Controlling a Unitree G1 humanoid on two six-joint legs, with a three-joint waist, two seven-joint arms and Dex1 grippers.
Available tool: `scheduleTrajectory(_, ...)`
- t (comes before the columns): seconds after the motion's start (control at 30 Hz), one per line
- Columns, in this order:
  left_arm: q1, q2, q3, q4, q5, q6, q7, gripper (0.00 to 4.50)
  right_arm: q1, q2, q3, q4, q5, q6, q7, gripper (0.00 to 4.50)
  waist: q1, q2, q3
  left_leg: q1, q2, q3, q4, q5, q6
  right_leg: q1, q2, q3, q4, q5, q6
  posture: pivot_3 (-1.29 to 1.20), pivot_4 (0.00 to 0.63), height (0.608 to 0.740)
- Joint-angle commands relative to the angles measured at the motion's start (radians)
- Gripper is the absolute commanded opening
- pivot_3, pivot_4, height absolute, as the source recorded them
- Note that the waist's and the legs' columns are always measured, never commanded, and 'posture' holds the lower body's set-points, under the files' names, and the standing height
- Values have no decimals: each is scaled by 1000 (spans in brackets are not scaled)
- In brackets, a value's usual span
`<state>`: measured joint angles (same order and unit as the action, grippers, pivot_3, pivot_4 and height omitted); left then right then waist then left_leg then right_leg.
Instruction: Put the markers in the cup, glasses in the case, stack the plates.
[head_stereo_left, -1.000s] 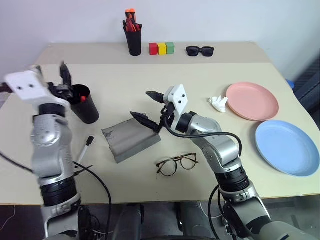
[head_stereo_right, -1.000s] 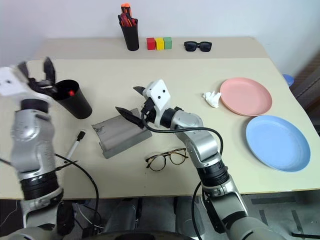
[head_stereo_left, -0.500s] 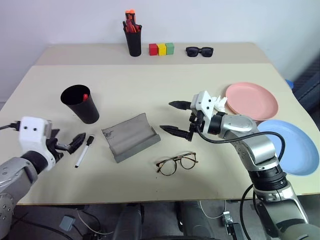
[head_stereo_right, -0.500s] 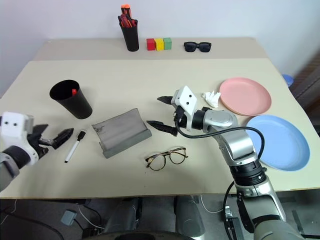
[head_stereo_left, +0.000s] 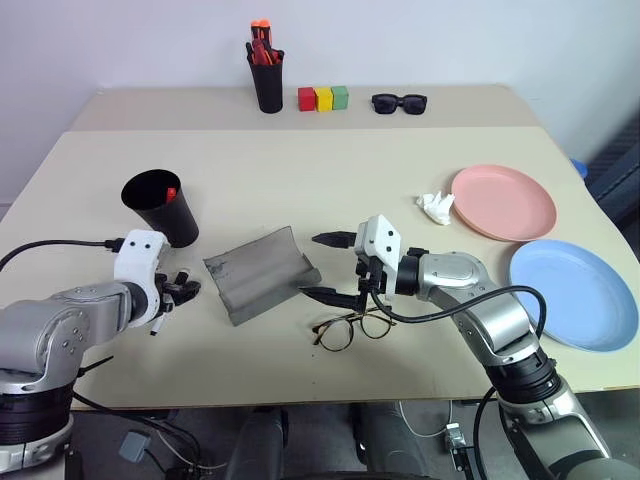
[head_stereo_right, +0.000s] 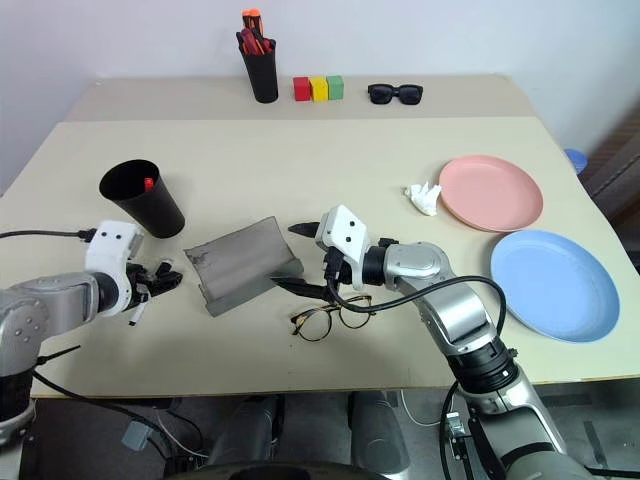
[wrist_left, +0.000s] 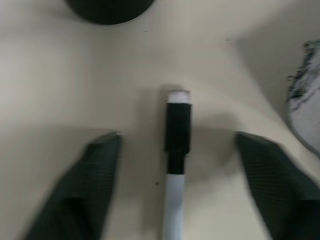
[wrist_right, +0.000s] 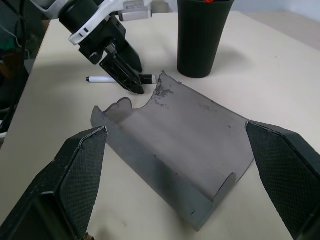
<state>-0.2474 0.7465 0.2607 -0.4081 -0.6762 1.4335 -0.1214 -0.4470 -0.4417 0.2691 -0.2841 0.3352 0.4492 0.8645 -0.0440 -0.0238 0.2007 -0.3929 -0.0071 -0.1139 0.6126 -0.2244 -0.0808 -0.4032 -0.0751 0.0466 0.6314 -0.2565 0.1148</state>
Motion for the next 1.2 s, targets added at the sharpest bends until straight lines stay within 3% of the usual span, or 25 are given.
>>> scheduleTrajectory(0.03, 3, 13, -12, 32, 52, 19, -5, 1626, 2, 11, 2, -56, 2, -2, -12, 4500, 0, 0, 0, 0, 0, 0, 0, 0, 0, 0, 0, 0, 0, 0, 0, 0, 150, 740)
scheduleTrajectory(0.13, 6, 17, 6, 28, 79, 10, -12, 139, 3, 12, 3, -58, 2, 0, -15, 4500, -1, 0, 0, 0, 0, 0, 0, 0, 0, 0, 0, 0, 0, 0, 0, 0, 150, 740)
scheduleTrajectory(0.17, 3, 14, 32, 28, 91, 8, -3, 39, 1, 12, 3, -56, 2, -1, -15, 4500, -1, 0, 0, 0, 0, 0, 0, 0, 0, 0, 0, 0, 0, 0, 0, 0, 150, 740)
scheduleTrajectory(0.33, 87, -13, 196, -93, 114, -314, -95, 39, -10, 14, 1, -39, 0, -10, -9, 4500, 1, 0, 0, -1, 1, 0, -1, 0, 0, -2, 0, 0, 0, 0, 0, 0, 150, 740)
scheduleTrajectory(0.43, 129, -73, 311, -198, -3, -448, -224, 39, -20, 22, 8, -25, -1, -16, 0, 4500, 8, 0, 0, -3, 1, 0, -1, 0, 0, -2, -1, 0, -2, 0, -1, 0, 150, 740)
scheduleTrajectory(0.53, 124, -103, 322, -282, -113, -475, -282, 39, -31, 33, 15, -12, -2, -22, 12, 4500, 13, 0, 0, -4, -1, 1, 0, 0, 0, -2, -3, 0, -3, 0, -1, 0, 150, 740)
scheduleTrajectory(0.63, 76, -100, 265, -300, -105, -517, -273, 39, -48, 46, 18, 8, -9, -31, 18, 4500, 12, 0, 0, -3, -1, 1, 1, 0, 0, -1, -2, 0, -2, 0, -1, 0, 150, 740)
scheduleTrajectory(0.9, -289, -176, 223, -28, 232, -840, 45, 39, -100, 120, 0, 55, -28, -63, -41, 4500, 4, -1, 0, -3, -1, 1, 1, 0, 0, -1, -1, 0, -1, 2, 4, 0, 150, 740)
scheduleTrajectory(1.03, -274, -149, 123, 94, 425, -980, 80, 39, -107, 156, 10, 59, -33, -69, -71, 4500, 0, -1, 0, -2, -1, 1, -1, 0, 0, -2, -1, 0, -1, 3, 5, 0, 150, 740)
scheduleTrajectory(1.2, -265, -240, 112, 219, 470, -1134, 104, 39, -106, 189, 23, 53, -38, -66, -83, 4500, 5, -1, 0, -4, -1, 0, 0, 0, 0, -2, -1, 0, -1, 3, 5, 0, 150, 740)
